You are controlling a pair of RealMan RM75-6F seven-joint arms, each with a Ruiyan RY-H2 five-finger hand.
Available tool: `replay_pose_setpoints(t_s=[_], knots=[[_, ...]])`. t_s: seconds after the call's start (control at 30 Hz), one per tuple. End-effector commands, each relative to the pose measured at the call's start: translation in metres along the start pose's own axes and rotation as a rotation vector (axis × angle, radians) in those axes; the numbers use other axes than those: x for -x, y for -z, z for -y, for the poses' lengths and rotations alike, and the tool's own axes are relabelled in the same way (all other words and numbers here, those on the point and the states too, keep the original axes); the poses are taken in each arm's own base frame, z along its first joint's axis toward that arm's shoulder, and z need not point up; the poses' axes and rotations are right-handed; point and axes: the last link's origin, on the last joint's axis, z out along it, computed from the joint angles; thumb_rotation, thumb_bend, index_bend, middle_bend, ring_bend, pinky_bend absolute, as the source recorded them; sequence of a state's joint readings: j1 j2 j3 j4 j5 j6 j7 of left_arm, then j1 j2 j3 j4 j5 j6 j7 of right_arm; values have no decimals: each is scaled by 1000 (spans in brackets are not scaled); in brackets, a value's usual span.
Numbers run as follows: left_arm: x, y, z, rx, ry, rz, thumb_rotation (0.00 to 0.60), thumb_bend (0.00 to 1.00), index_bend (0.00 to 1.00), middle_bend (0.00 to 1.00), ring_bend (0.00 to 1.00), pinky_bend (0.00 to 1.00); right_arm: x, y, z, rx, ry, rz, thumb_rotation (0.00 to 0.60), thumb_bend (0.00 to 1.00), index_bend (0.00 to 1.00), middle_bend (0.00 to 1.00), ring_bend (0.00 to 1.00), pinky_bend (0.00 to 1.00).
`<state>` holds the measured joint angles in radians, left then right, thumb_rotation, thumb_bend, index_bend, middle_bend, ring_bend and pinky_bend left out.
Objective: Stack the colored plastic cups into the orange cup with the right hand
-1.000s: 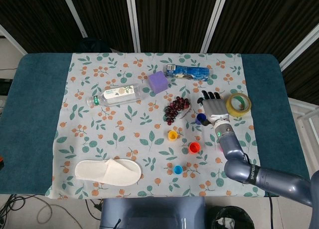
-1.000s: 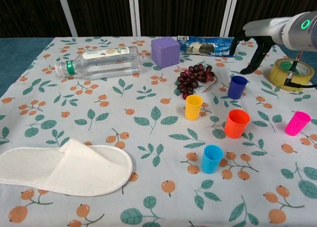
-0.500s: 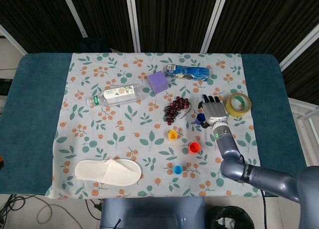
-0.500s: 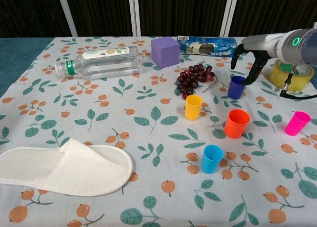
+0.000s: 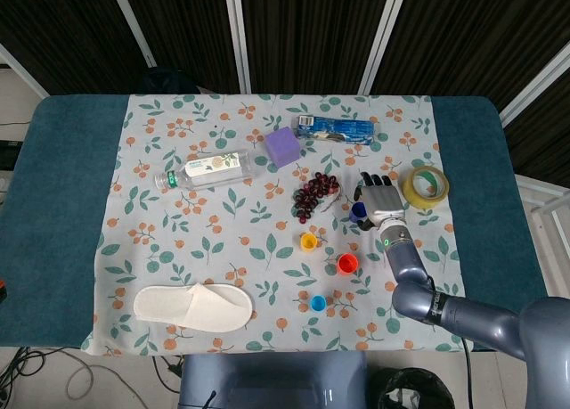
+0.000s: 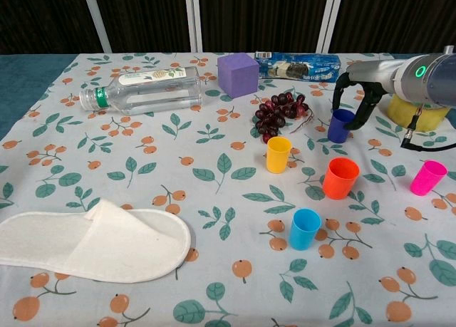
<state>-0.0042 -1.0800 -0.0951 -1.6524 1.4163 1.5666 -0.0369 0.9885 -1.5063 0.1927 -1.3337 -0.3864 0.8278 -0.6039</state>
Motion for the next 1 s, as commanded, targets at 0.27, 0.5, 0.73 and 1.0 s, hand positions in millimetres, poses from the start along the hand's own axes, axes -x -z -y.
replay_pose_setpoints(t_s=[0.27, 0.5, 0.73, 1.0], knots=[[0, 0, 0, -1, -1, -1, 600, 822, 88, 0, 0, 102, 3, -3, 1, 1, -8, -8, 600, 359, 406, 0, 0, 0], [0, 0, 0, -2, -1, 0, 600, 822, 89, 0, 0, 102, 3, -5, 0, 9, -6, -18, 600, 359, 424, 0, 0, 0], [0, 0, 1, -5, -2, 1, 600, 822, 90, 0, 0, 102, 3, -5, -1, 13, -4, -16, 600, 359, 451, 0, 0, 0], [0, 0, 1, -8, -1, 0, 600, 822, 90, 0, 0, 102, -6, 2, 2, -14, -4, -30, 600, 359, 456, 0, 0, 0]])
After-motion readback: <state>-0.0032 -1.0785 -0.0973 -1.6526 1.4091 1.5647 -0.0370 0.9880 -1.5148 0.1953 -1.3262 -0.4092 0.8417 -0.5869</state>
